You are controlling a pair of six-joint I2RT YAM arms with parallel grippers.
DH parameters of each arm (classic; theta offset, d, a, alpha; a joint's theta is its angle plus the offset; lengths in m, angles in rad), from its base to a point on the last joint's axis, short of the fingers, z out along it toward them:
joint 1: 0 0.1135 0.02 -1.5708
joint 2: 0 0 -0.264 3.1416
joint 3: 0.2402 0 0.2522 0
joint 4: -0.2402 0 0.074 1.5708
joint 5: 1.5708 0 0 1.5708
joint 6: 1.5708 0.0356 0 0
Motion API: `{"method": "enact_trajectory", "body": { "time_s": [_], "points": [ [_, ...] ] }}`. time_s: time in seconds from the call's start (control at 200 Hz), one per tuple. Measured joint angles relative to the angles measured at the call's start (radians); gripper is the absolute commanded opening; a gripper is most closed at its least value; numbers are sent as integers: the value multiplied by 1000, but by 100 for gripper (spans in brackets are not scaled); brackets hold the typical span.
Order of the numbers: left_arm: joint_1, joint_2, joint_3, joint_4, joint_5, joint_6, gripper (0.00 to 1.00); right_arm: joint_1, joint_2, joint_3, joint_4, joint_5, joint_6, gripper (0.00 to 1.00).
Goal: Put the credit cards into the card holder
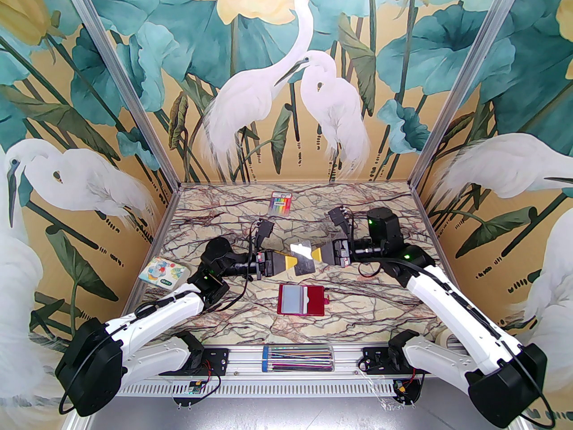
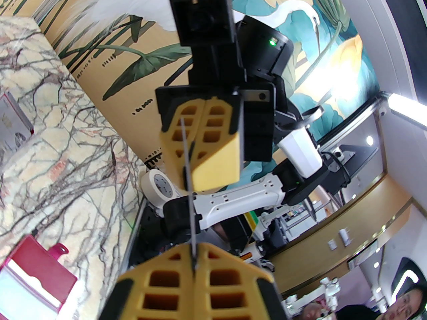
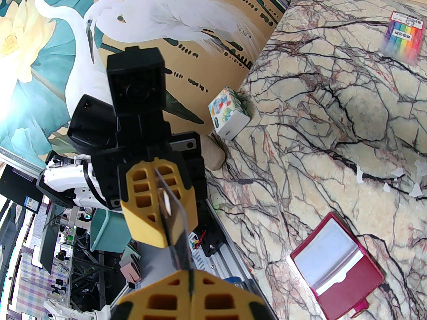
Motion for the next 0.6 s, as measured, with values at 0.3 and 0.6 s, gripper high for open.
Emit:
{"method": "enact_trajectory", "body": {
  "time_s": [0.3,0.6],
  "points": [
    [-1,-31,-12,26,0,-61,0,42,-51,-31,71,-34,16,31],
    [-1,-43,-12,25,19,-82,0,76,-56,-31,74,-32,-2,26]
  ]
}}
